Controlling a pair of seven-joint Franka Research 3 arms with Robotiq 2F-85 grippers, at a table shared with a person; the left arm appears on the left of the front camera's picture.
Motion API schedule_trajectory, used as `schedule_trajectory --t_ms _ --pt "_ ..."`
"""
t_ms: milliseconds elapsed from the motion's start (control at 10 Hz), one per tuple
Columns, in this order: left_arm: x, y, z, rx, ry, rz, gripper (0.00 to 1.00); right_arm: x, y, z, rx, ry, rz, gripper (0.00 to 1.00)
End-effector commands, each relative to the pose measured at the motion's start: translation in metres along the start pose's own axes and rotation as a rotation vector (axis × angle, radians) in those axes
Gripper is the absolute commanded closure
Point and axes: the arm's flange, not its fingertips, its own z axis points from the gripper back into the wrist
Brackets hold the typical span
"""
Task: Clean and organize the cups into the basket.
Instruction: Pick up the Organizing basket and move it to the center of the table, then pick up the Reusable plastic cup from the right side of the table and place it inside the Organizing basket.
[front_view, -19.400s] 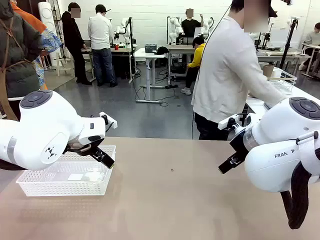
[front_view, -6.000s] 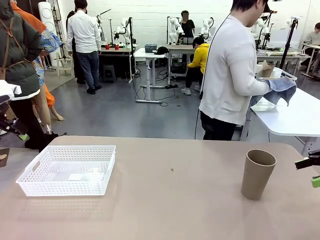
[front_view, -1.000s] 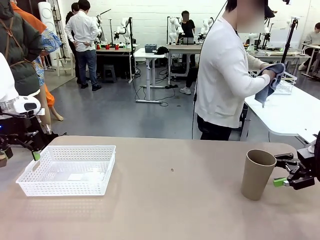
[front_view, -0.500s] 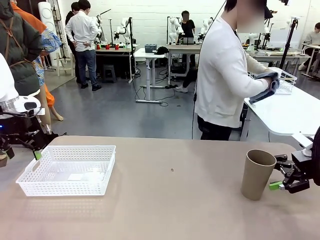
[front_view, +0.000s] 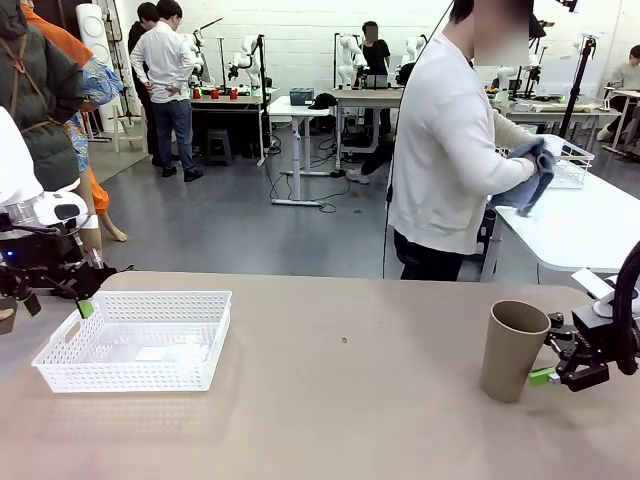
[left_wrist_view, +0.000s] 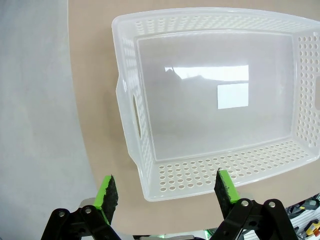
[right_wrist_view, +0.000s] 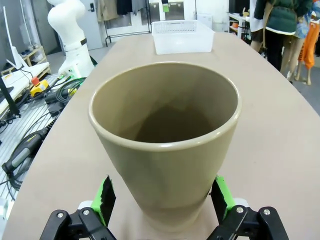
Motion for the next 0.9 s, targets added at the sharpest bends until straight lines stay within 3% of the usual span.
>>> schedule_trajectory --t_ms 0,600,800 --pt "0.003 -0.001 -0.008 -0.036 -0.019 -0.025 0.00 -0.003 -0.004 -0.013 0.005 0.014 0.019 0.00" --pt "0.012 0.001 -0.034 -0.007 0.043 -0.023 0.00 -0.002 -0.009 -0.027 0.012 0.013 0.033 0.00" --pt "0.014 0.004 -0.043 0.015 -0.001 -0.011 0.00 -0.001 -0.009 -0.031 0.011 0.011 0.035 0.00"
